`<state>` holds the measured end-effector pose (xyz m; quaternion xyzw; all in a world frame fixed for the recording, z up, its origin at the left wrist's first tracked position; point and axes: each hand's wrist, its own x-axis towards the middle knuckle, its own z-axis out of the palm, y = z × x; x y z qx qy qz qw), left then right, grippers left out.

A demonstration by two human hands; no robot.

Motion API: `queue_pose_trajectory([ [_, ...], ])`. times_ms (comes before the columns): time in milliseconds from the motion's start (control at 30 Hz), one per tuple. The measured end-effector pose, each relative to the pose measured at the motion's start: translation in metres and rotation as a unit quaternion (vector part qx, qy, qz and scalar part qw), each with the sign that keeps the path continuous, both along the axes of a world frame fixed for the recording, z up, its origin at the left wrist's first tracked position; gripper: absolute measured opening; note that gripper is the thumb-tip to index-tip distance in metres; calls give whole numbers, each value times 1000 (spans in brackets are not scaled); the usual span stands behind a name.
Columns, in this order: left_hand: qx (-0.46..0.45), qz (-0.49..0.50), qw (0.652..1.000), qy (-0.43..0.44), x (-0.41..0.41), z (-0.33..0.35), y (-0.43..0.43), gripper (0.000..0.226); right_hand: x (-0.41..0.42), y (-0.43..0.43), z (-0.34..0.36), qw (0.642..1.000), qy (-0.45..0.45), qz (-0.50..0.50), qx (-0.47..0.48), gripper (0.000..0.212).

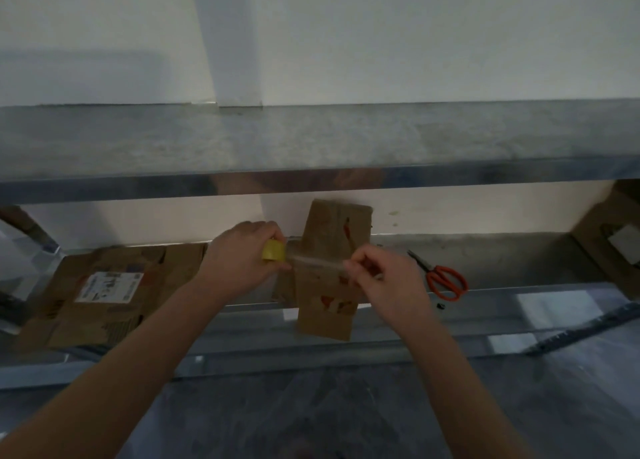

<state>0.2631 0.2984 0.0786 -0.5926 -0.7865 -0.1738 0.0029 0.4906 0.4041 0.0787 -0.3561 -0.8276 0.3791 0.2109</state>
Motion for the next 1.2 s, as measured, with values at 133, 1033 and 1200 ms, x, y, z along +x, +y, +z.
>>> queue_pose_trajectory([
  [133, -87, -38, 978, -186, -9, -1, -3, 35, -2, 13, -6, 997, -17, -19, -70, 16],
  [1033, -99, -66, 948, -295, -50, -23, -2, 30, 44, 60, -45, 981, -26, -71, -181, 16],
  [1200, -108, -70, 965, -228, -49, -36, 15, 36, 38, 67, -71, 966, -29, -91, -239, 20],
])
